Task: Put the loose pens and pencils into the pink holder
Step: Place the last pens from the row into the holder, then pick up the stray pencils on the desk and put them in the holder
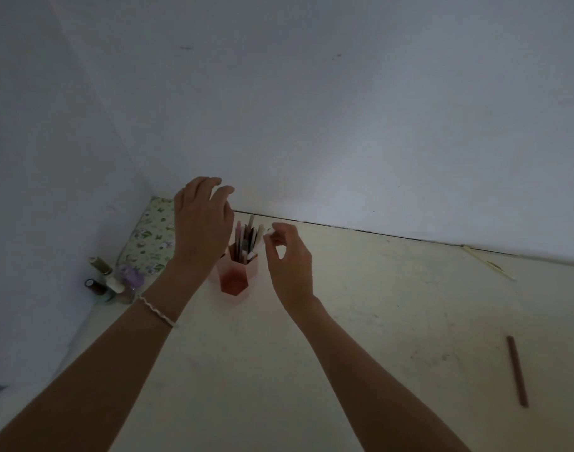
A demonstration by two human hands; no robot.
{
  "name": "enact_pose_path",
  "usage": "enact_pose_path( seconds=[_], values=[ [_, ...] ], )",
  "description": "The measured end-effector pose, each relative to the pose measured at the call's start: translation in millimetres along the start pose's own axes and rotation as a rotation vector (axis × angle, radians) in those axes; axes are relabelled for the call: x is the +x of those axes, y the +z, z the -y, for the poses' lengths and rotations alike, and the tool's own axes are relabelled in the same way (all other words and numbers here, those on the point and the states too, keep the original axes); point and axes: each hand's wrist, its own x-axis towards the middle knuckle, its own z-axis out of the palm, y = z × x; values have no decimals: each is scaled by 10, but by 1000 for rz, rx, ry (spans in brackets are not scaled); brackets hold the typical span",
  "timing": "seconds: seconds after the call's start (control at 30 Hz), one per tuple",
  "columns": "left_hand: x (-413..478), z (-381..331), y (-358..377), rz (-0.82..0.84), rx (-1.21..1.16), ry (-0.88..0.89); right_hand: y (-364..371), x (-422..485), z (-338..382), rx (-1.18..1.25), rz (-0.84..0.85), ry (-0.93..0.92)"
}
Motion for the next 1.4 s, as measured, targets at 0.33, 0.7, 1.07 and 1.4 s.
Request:
enact_pose_path(
  seconds=[0.33, 0.7, 1.07, 1.4],
  values=[
    [16, -272, -37, 139, -138, -52, 74, -150, -118, -381, 164, -221],
    [-59, -1835, 423, 335, -382, 169, -1253, -202, -570, -344, -231, 68],
    [-153, -3955, 1377, 721, -411, 393, -2776, -504, -1510, -425, -279, 299],
    [-256, -5224, 2444, 841, -146, 640, -3472, -773, -2197, -391, -200, 495]
  ],
)
